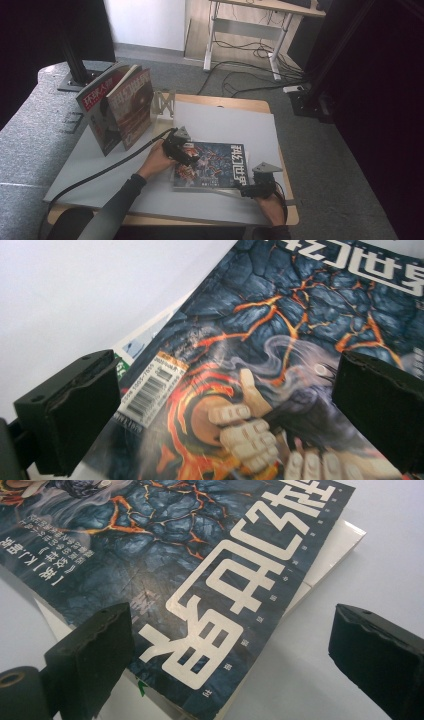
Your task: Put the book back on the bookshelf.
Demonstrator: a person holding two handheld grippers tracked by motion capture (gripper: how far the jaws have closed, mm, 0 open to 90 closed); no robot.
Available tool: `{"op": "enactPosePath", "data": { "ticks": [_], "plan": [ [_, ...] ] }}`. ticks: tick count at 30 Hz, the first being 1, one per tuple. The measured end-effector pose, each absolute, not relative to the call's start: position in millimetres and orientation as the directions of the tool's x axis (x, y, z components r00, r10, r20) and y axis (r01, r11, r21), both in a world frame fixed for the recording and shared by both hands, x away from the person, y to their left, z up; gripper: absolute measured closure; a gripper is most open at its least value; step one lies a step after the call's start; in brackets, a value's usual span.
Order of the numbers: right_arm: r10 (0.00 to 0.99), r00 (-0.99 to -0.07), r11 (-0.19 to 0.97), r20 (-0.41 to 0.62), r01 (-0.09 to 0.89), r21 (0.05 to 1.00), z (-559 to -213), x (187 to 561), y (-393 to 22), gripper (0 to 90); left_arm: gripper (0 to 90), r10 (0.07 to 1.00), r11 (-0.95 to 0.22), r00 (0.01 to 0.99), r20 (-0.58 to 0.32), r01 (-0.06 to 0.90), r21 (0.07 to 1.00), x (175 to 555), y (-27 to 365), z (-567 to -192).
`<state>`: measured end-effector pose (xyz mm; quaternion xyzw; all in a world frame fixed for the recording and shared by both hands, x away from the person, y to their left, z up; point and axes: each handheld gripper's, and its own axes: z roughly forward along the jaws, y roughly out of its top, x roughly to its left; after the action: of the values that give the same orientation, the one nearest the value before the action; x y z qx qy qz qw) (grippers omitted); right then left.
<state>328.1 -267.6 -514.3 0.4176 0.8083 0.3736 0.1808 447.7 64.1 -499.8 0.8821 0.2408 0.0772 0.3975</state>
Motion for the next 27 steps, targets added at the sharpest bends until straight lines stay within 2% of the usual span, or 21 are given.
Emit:
{"op": "enactPosePath", "data": {
  "ticks": [11,13,17,27],
  "plan": [
    [0.784,-0.621,0.407,0.014,0.531,0.744,-514,322,-266,5.0,0.0,0.532,-0.559,0.845,-0.053,0.397,0.728,463,56,-514],
    [0.783,-0.622,0.412,0.013,0.535,0.738,-516,321,-265,5.0,0.0,0.538,-0.538,0.838,-0.089,0.423,0.729,465,57,-517],
    [0.785,-0.619,0.411,0.013,0.537,0.736,-517,321,-265,4.1,0.0,0.543,-0.545,0.835,-0.081,0.425,0.723,462,56,-516],
    [0.825,-0.565,0.39,-0.013,0.554,0.736,-516,324,-275,3.7,0.0,0.552,-0.567,0.829,-0.088,0.45,0.69,445,61,-512]
  ]
}}
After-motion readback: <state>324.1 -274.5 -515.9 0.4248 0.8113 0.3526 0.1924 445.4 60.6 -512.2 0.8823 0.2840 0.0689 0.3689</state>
